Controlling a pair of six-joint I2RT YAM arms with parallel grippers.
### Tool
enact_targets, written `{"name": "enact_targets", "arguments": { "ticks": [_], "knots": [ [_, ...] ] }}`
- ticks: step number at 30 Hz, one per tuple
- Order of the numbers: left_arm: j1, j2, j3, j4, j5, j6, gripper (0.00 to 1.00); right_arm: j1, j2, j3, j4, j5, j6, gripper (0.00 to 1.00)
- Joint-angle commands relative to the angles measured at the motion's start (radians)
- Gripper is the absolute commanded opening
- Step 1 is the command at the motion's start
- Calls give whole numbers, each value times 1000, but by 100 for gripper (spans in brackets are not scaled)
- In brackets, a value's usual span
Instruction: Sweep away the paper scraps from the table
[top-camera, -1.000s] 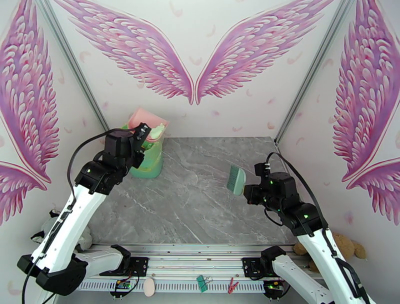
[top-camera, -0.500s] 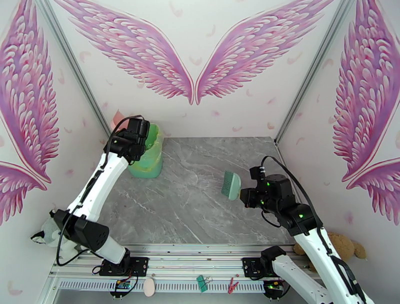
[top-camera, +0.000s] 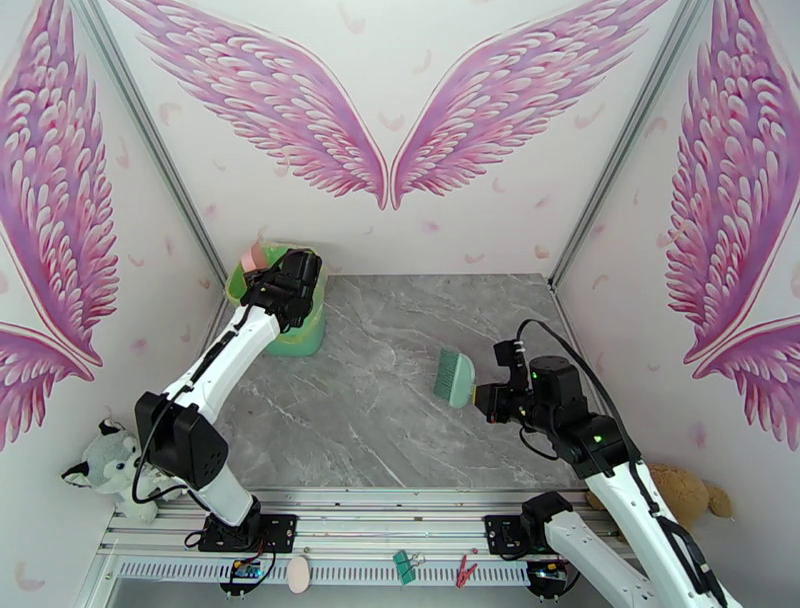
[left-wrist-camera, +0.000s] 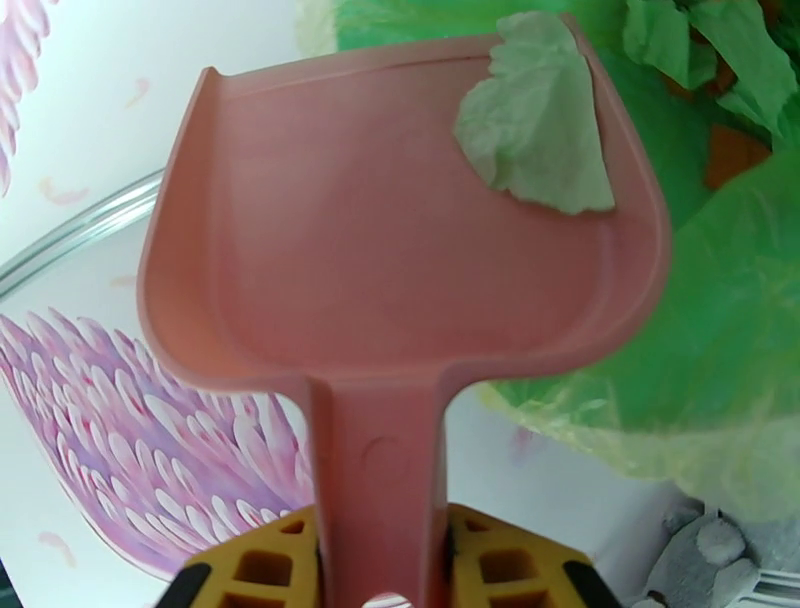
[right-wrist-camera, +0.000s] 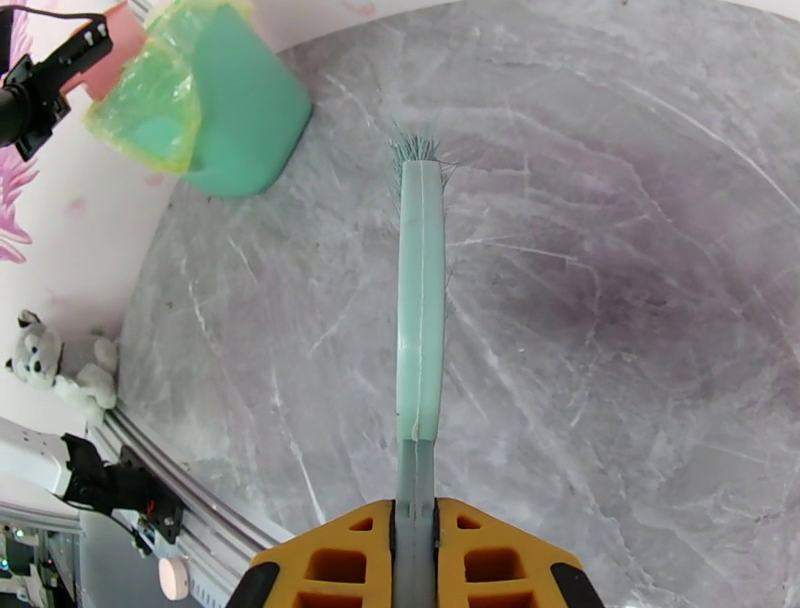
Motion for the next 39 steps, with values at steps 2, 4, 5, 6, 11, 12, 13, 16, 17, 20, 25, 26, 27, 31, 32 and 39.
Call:
{"name": "enact_targets", "arguments": {
  "ticks": [2, 4, 5, 6, 11, 12, 13, 16, 17, 20, 25, 26, 27, 31, 32, 39],
  "knots": [
    [-34, -7, 2, 41, -76, 83, 0, -8, 1, -25, 85, -51, 20, 0],
    [-36, 8, 47, 1, -85, 59, 0, -9, 10, -30, 102, -59, 24, 0],
    [-37, 15, 73, -20, -87, 48, 0, -8, 13, -31, 108, -62, 23, 0],
    [-39, 20, 88, -24, -93, 51, 0, -8, 16, -31, 111, -62, 23, 0],
    [-34, 22, 135, -27, -93, 25, 0, -9, 22, -24, 110, -63, 16, 0],
    [-31, 21, 151, -35, -87, 5, 0, -10, 22, -23, 107, -64, 14, 0],
    [-29, 20, 170, -49, -77, -23, 0, -10, 22, -21, 103, -62, 12, 0],
    [-32, 12, 256, -140, -7, -159, 0, -11, 18, -20, 96, -60, 15, 0],
    [-33, 8, 291, -189, 21, -208, 0, -11, 17, -22, 95, -60, 18, 0],
    [-48, -17, 363, -271, 113, -333, 0, -12, 21, -24, 102, -65, 31, 0],
    [-129, -120, 343, -319, 389, -535, 0, -11, 43, -13, 120, -73, 55, 0],
    [-143, -147, 313, -310, 466, -588, 0, -12, 51, -8, 121, -69, 55, 0],
    [-154, -173, 280, -296, 543, -631, 0, -12, 57, -1, 121, -67, 55, 0],
    [-188, -298, 6, -97, 793, -827, 0, -14, 83, 28, 118, -49, 60, 0],
    [-196, -324, -72, -42, 835, -865, 0, -15, 89, 39, 113, -45, 60, 0],
    [-223, -346, -465, 227, 993, -1034, 0, -16, 100, 73, 72, 12, 65, 0]
  ]
}}
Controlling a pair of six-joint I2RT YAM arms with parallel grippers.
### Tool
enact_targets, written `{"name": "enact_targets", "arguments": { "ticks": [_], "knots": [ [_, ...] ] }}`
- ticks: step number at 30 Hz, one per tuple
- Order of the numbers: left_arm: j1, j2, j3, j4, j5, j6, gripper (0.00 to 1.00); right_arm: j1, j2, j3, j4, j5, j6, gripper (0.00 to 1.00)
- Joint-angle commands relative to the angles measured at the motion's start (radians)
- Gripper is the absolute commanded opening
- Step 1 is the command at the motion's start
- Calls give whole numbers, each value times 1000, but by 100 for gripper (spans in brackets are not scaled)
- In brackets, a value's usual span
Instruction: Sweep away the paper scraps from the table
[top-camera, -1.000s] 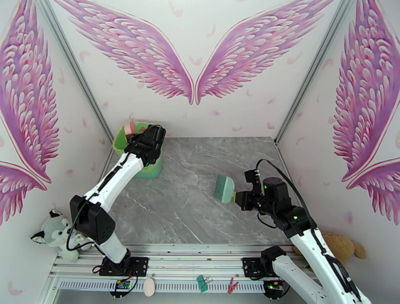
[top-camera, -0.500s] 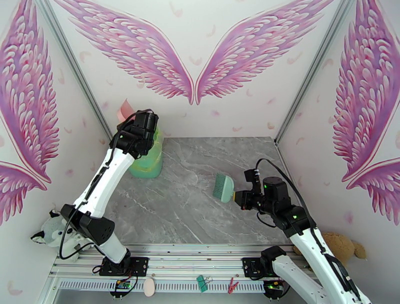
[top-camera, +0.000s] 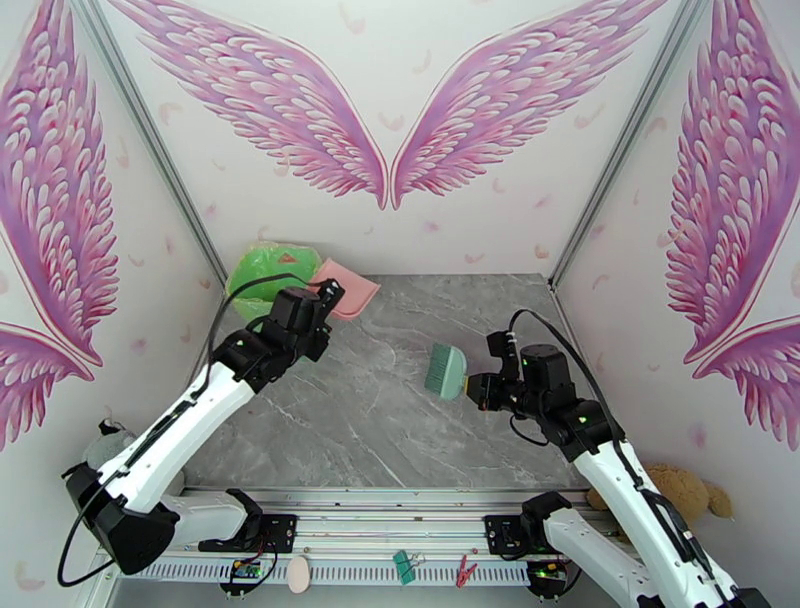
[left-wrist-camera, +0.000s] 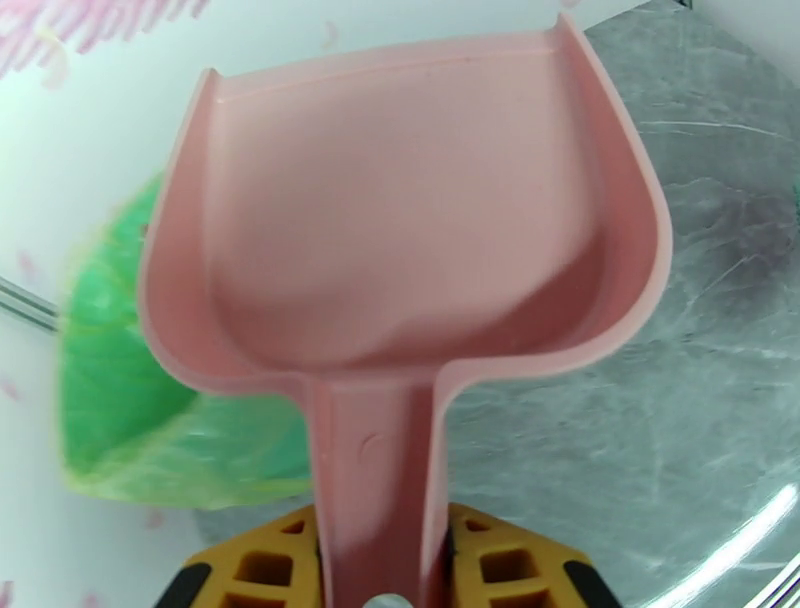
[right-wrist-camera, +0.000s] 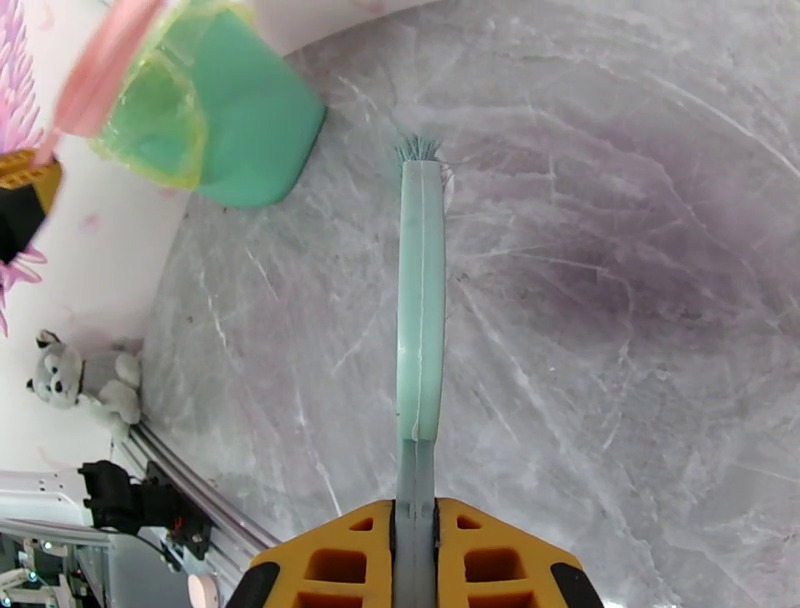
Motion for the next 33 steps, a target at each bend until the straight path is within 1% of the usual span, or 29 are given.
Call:
{"name": "enact_targets", "arguments": {
  "ticks": [1, 3, 6, 8, 10, 14, 19, 26, 30, 32, 33],
  "knots": [
    [-19, 28, -124, 171, 138, -145, 0, -9, -2, 41, -16, 49, 14, 0],
    [-39, 48, -193, 231, 172, -172, 0, -9, 0, 40, -23, 76, 16, 0],
    [-65, 76, -265, 291, 157, -197, 0, -12, 12, 38, -19, 117, 21, 0],
    [-68, 87, -310, 335, 151, -210, 0, -15, 23, 33, 0, 139, 32, 0],
    [-67, 97, -359, 395, 169, -220, 0, -19, 40, 30, 18, 154, 39, 0],
    [-66, 149, -412, 474, 222, -229, 0, -33, 86, 30, 55, 166, 48, 0],
    [-68, 209, -469, 569, 241, -243, 0, -57, 119, 17, 94, 148, 73, 0],
    [-67, 276, -493, 633, 270, -237, 12, -72, 118, -16, 103, 152, 103, 0],
    [-68, 302, -470, 612, 257, -216, 24, -75, 124, -16, 100, 166, 103, 0],
    [-73, 305, -462, 609, 253, -212, 34, -76, 133, -9, 100, 167, 103, 0],
    [-73, 305, -462, 609, 253, -210, 36, -79, 135, -4, 99, 169, 101, 0]
  ]
}}
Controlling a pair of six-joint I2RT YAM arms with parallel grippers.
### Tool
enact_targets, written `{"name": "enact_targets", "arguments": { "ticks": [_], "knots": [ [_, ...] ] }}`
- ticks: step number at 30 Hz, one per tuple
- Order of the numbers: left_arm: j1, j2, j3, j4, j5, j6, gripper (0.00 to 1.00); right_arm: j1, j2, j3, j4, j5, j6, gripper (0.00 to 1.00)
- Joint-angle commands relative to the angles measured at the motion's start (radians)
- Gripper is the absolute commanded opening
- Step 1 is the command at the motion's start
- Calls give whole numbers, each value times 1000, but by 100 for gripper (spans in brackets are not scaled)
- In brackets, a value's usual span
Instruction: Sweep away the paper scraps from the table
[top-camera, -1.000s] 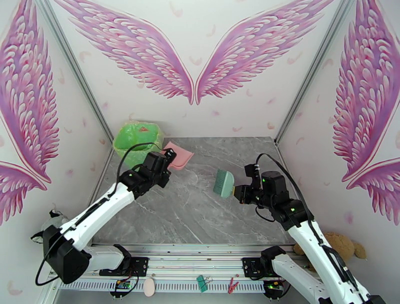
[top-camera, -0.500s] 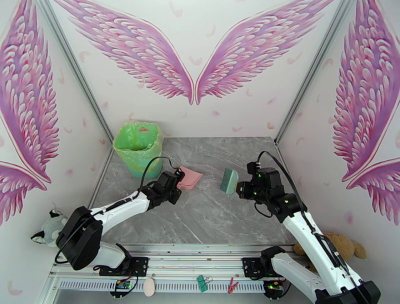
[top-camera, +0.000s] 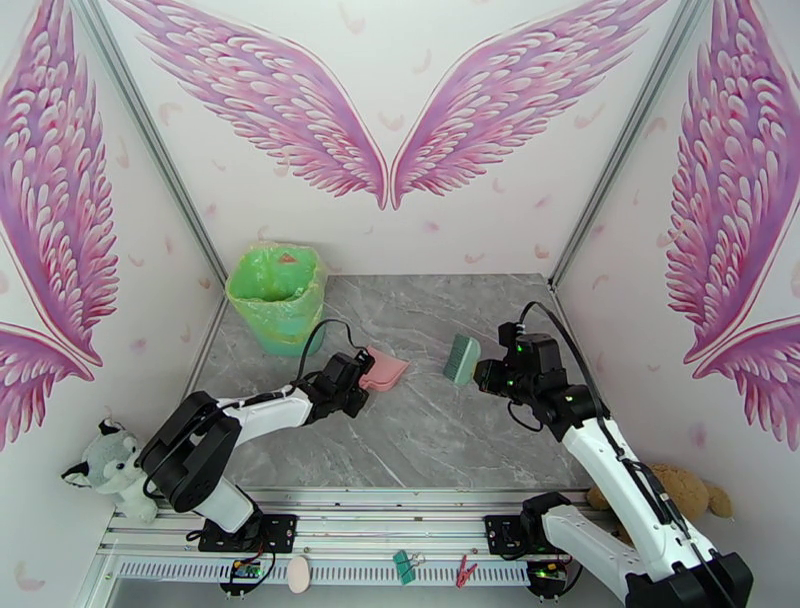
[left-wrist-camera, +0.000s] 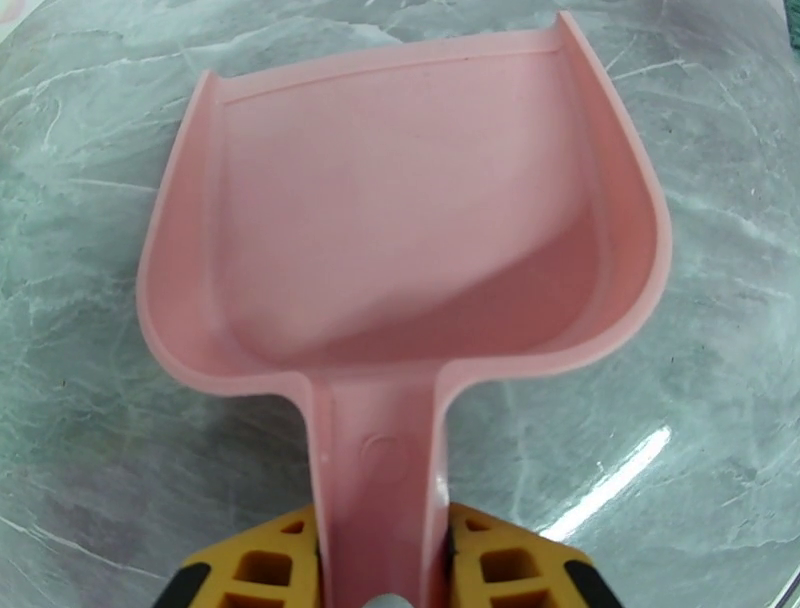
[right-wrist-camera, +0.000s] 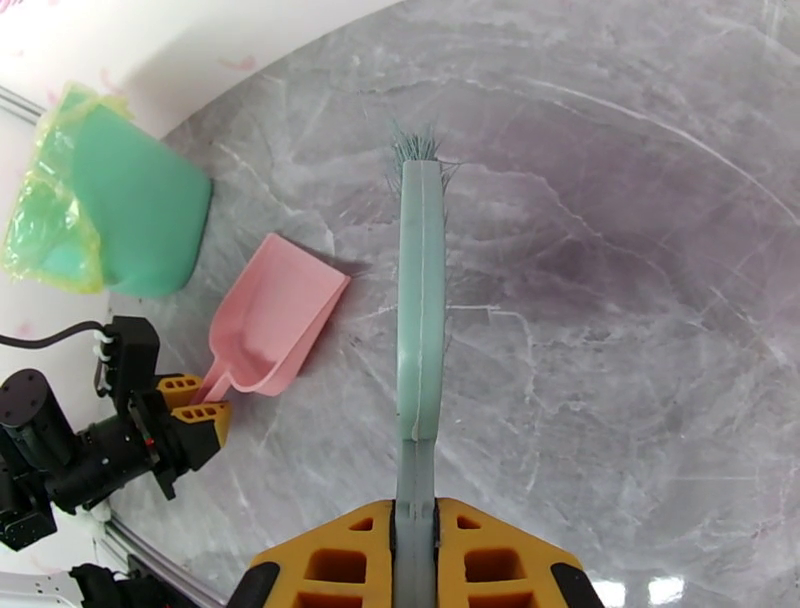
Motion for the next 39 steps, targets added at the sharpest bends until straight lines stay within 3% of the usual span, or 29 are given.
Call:
{"name": "enact_targets", "arguments": {
  "ticks": [1, 5, 10, 15, 25, 30, 39],
  "knots": [
    [-5, 9, 26, 24, 1, 10, 38, -9, 12, 9, 28, 26, 19, 0],
    [-6, 7, 21, 21, 0, 9, 44, -11, 22, 17, 34, 23, 21, 0],
    [-10, -60, 4, 22, 65, 8, 69, -12, 26, 1, 51, 24, 18, 0],
    [3, -254, -13, -16, 92, 4, 96, -44, 65, -3, 109, 1, 7, 0],
    [129, -579, -100, -78, 0, -30, 99, -199, 342, -75, 545, -289, 210, 5],
    [154, -692, -200, -72, -27, -63, 99, -219, 434, -108, 641, -285, 230, 17],
    [179, -738, -243, -89, -55, -53, 99, -238, 509, -109, 611, -240, 193, 33]
  ]
}}
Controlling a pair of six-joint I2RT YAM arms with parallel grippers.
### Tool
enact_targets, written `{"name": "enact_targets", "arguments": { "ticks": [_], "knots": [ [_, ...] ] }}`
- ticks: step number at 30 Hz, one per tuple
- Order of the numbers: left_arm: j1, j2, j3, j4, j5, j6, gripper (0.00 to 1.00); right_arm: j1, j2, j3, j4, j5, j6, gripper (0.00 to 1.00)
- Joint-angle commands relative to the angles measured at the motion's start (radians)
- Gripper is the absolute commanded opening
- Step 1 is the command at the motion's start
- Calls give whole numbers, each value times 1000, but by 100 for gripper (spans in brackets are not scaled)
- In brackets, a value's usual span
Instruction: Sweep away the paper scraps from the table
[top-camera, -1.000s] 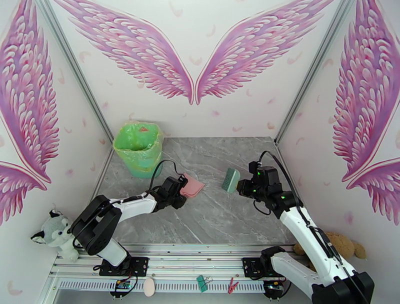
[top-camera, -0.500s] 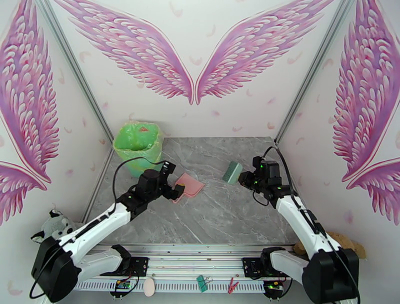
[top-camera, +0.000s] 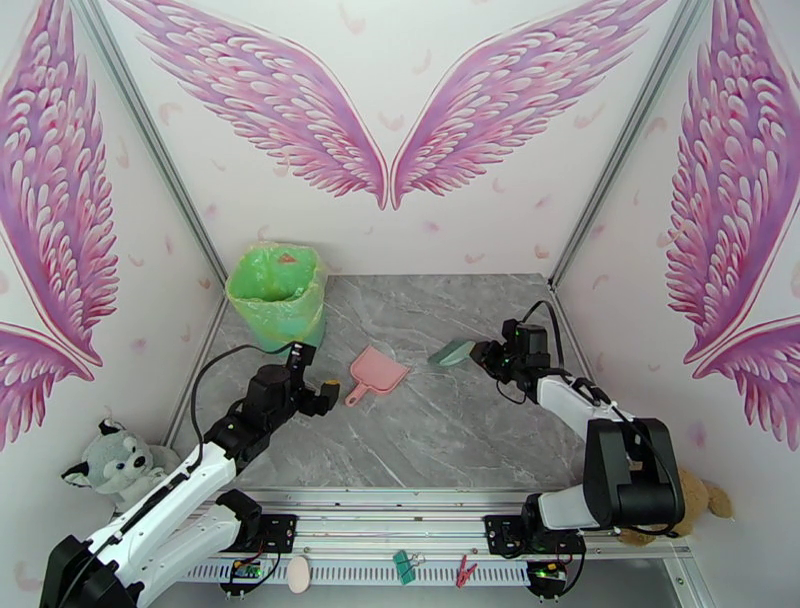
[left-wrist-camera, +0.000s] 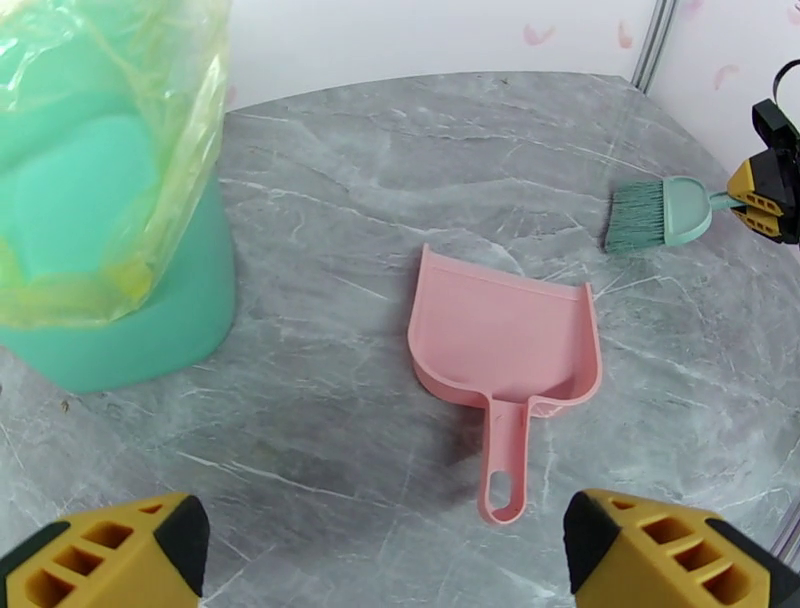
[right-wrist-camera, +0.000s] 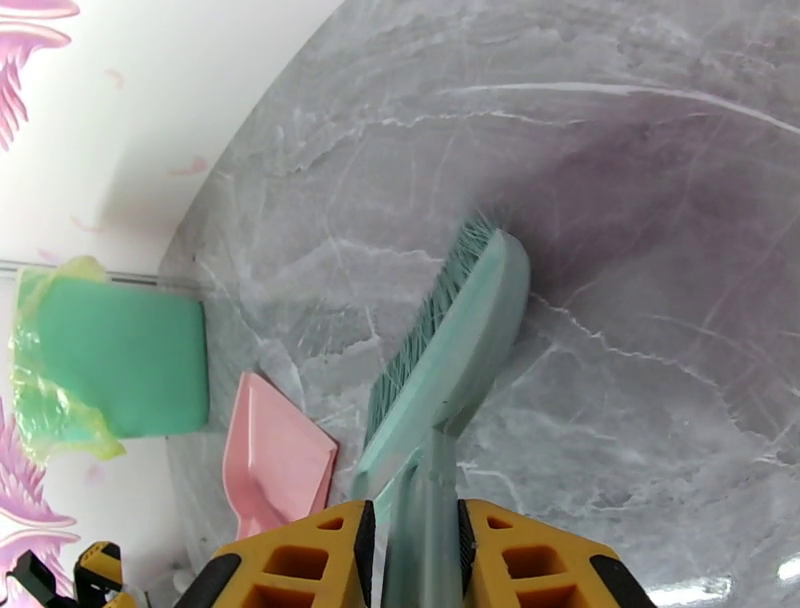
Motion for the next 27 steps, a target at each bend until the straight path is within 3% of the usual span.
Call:
{"name": "enact_targets", "arguments": {
  "ticks": [1, 14, 19, 23, 25, 27],
  "knots": [
    [9, -19, -11, -13, -29, 3, 99, -9, 20, -3, 1, 17, -20, 34],
    [40, -22, -3, 22, -73, 2, 99, -11, 10, 3, -134, 131, -115, 36],
    [58, -28, -28, 65, -204, 47, 99, -9, -93, -4, -179, 238, -192, 36],
    [101, -9, -130, 293, -373, 101, 99, -9, -186, -19, -203, 407, -236, 41],
    [131, 16, -169, 414, -471, 107, 99, -8, -222, -31, -206, 503, -248, 50],
    [166, 63, -247, 652, -476, 162, 99, -6, -255, -62, -164, 586, -281, 59]
  ]
}}
